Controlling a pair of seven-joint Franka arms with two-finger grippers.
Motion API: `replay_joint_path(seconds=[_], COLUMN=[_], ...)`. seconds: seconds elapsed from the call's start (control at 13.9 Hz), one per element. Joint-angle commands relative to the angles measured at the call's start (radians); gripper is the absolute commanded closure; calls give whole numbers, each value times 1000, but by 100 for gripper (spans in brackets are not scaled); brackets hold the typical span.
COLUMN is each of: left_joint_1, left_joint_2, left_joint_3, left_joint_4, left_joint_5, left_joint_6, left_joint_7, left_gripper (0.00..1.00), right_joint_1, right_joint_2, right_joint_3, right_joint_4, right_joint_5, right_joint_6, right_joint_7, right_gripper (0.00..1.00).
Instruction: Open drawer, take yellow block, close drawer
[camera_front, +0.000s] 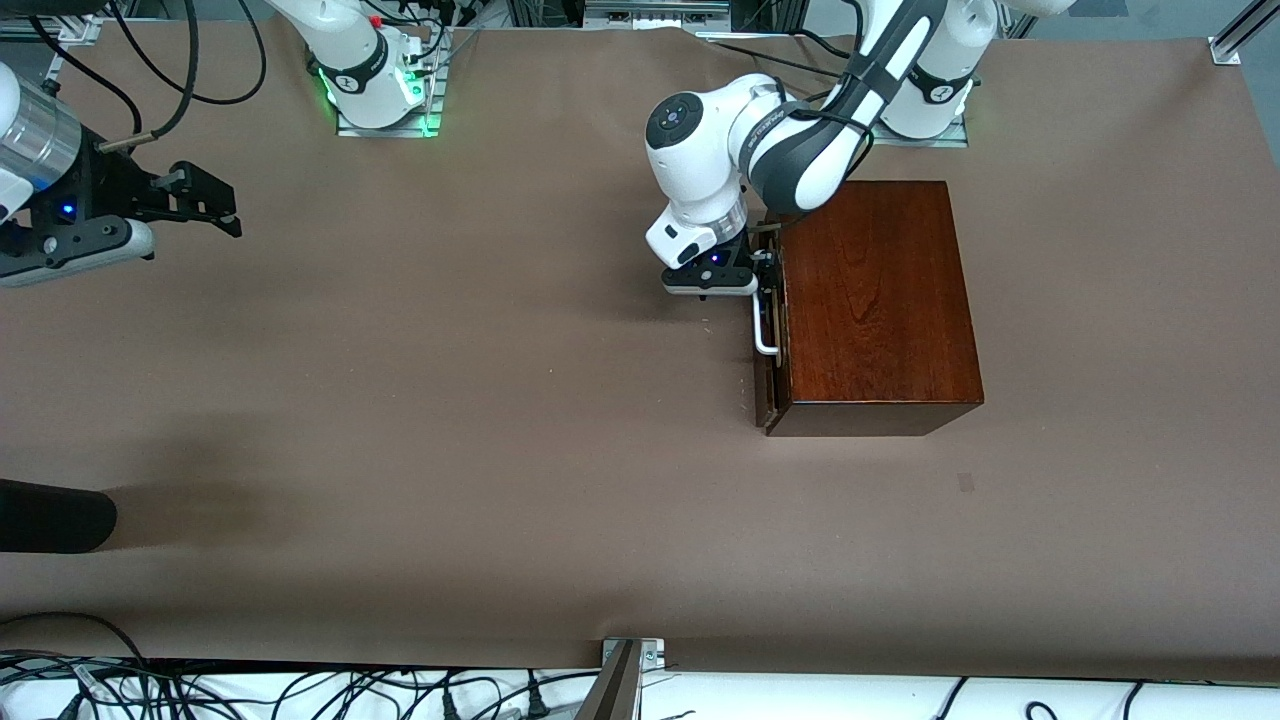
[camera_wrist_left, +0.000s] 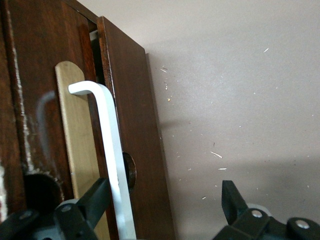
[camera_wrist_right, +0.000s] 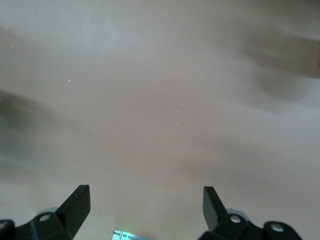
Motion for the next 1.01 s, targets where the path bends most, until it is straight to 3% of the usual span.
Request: replay_joint_path(seconds=[0.0, 0.43, 0.94], left_joint_1=[-26, -48, -111], left_joint_2=[29, 69, 196], left_joint_3=[3, 2, -7], left_joint_4=[6, 58, 254], left_joint_5=[33, 30, 19], left_joint_6=[-2, 32, 34], left_joint_7=[-44, -63, -170], left_gripper=[0, 0, 0], right_joint_1=[-7, -13, -13], right_joint_2=[4, 19, 19], right_joint_3=[2, 1, 1], right_joint_4=[9, 9, 9], right_joint_5=[14, 13, 13], right_joint_6=[2, 2, 2], right_joint_7=[-15, -59, -59], right_gripper=[0, 0, 0])
